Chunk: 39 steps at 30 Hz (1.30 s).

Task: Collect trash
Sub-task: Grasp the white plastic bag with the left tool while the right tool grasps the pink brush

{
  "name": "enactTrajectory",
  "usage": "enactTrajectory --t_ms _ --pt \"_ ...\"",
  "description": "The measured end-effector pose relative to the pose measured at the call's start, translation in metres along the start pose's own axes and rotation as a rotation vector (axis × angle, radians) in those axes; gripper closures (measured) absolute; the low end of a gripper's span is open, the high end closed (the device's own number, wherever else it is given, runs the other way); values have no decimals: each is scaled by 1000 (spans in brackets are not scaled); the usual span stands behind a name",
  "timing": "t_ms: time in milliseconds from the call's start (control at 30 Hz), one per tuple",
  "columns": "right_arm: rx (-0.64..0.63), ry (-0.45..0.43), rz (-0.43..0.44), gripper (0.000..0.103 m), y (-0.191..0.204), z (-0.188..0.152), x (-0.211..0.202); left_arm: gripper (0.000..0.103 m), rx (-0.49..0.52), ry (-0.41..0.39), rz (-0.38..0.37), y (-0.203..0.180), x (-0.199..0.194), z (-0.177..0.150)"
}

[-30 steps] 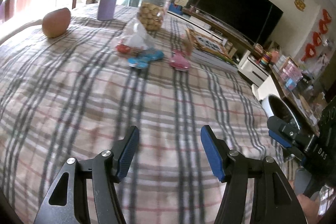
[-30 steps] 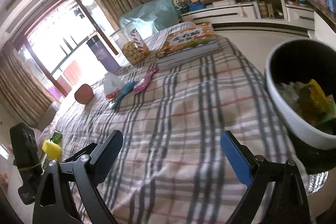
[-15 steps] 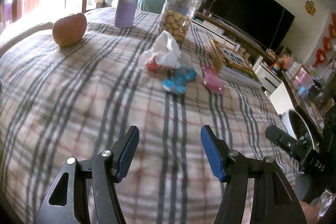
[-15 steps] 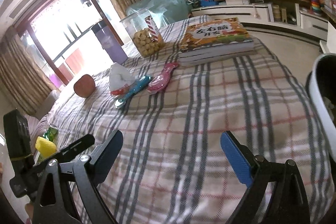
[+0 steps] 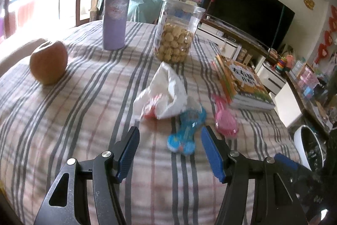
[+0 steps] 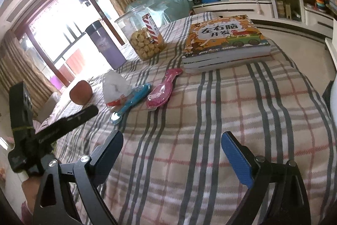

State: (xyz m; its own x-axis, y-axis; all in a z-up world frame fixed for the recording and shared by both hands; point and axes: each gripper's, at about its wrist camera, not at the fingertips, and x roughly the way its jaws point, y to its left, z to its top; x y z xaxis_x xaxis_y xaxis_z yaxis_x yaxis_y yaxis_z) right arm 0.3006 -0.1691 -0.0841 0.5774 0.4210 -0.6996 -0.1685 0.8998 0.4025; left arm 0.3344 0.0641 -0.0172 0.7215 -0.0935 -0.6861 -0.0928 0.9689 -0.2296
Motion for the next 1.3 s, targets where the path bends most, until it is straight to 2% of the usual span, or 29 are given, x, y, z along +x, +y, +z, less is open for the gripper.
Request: enactTrajectory --t_ms 333,400,433,467,567,700,733,933,1100,1133,1200,1233,1267,1300 --pt "28 -1 -7 9 -11 11 9 45 9 9 -25 -3 48 26" --pt "25 -2 -8 9 -11 13 9 56 7 9 -37 -2 52 28" --pt "21 -2 -13 9 -10 15 10 76 6 16 -52 -1 54 27" --pt "17 -2 -17 9 -9 15 10 86 6 28 -66 0 57 27" --pt "-2 3 -27 11 -3 18 13 95 8 24 -76 5 56 23" --pt "-40 1 -37 15 11 21 22 99 -9 15 -98 17 41 11" --pt "-46 3 -37 17 13 21 24 103 -14 15 -104 20 37 8" --pt "-102 20 -52 25 35 24 51 103 -38 22 -124 37 12 -16" --pt "-137 37 -108 32 41 31 73 103 -38 32 -125 44 6 -13" --pt "-152 44 -128 33 42 33 78 101 -38 33 -122 45 7 -10" --pt "-174 64 -154 43 43 35 87 93 -38 37 -125 44 9 -5" --pt "-176 71 -158 55 42 35 89 84 -36 38 -128 43 12 -4" --pt "-174 76 -156 55 41 36 90 75 -30 33 -121 42 13 -1" --pt "-172 74 -149 55 40 35 89 72 -17 29 -113 39 15 1"
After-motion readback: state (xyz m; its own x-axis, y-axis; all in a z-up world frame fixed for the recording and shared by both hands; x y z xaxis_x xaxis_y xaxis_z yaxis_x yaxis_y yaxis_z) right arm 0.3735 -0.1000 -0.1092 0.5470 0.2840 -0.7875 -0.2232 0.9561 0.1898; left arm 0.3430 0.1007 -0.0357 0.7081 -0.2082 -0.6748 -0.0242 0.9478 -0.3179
